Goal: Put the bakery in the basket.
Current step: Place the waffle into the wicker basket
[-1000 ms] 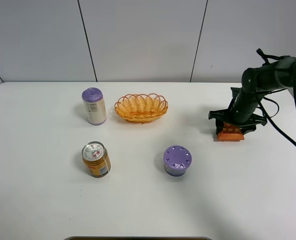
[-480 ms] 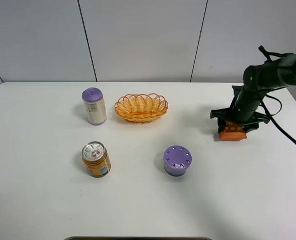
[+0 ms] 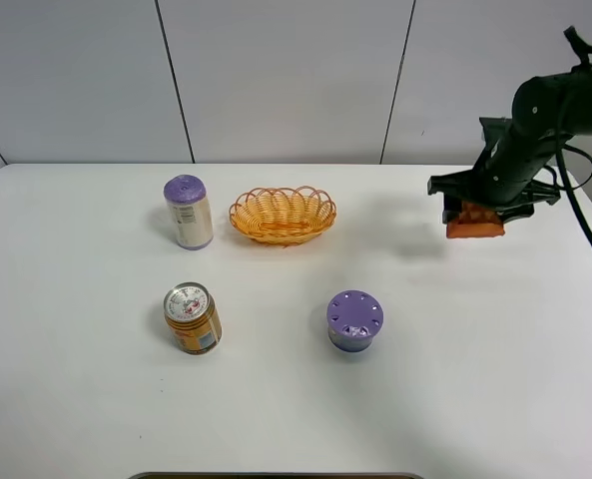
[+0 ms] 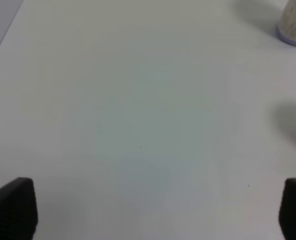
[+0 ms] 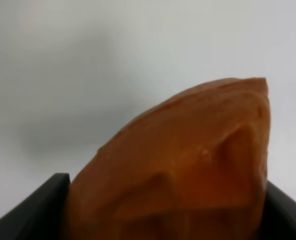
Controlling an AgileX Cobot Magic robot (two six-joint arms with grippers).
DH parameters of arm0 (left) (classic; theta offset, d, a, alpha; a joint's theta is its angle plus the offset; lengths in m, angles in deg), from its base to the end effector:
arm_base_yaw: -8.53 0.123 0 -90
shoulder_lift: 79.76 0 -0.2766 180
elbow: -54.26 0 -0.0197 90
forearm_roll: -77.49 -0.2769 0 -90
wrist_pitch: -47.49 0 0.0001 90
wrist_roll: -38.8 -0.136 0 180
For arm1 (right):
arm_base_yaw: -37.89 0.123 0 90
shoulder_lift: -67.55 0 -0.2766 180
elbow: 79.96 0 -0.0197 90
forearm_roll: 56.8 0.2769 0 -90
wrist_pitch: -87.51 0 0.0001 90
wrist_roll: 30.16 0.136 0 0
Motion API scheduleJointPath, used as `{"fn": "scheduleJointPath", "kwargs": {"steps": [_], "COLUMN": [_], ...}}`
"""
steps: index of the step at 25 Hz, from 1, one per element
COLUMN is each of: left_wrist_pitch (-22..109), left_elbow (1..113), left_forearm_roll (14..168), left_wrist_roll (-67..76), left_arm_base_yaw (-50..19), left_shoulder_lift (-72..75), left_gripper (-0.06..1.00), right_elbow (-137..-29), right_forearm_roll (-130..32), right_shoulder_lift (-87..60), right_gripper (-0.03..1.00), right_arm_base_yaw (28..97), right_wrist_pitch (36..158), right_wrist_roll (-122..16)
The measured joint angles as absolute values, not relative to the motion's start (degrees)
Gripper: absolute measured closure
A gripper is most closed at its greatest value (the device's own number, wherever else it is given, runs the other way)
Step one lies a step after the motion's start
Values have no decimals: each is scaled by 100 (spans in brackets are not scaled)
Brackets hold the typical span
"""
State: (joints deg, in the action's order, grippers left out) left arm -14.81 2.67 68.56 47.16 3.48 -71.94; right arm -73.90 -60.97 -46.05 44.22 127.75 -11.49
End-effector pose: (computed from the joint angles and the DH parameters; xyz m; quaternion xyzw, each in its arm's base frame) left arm 0.0706 0.0125 0.2482 -0.0271 0.8703 0.0206 0.4913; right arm 0.4061 0.0386 0.1290 0.0826 0.9808 0.0104 0.1763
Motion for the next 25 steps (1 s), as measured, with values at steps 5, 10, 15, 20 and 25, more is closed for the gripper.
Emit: {"fn": "scheduleJointPath", "kwargs": {"steps": [5,10,15,20,25], "left_wrist_pitch": [-1481,-1481,-1481,-1481,-1481], "left_elbow": [267,267,267,267,267], "left_forearm_roll": [6856,6856,6856,6856,6856], "left_wrist_roll": [4716,4716,4716,4716,4716], "left_arm_base_yaw": [348,348,348,348,348], "left_shoulder_lift": [-7194,-7194,-7194,-7194,-7194], "left_gripper": [-4,-4,-4,-4,-4], "right_elbow": [-7390,-7390,-7390,-7390,-7548], "right_forearm_roll": [-6097,-6097,-6097,-6097,-6097], "right_shoulder_lift": [-4070,-3653,-3530,-3530,-3689], "right_gripper": [31,31,31,31,31], "right_arm_base_yaw": [4744,5261,5768,6199,6509], "right_wrist_pitch": [12775,12418,11870,11110,10573], "right_wrist_roll": [-1055,-930,-736,-498,-252]}}
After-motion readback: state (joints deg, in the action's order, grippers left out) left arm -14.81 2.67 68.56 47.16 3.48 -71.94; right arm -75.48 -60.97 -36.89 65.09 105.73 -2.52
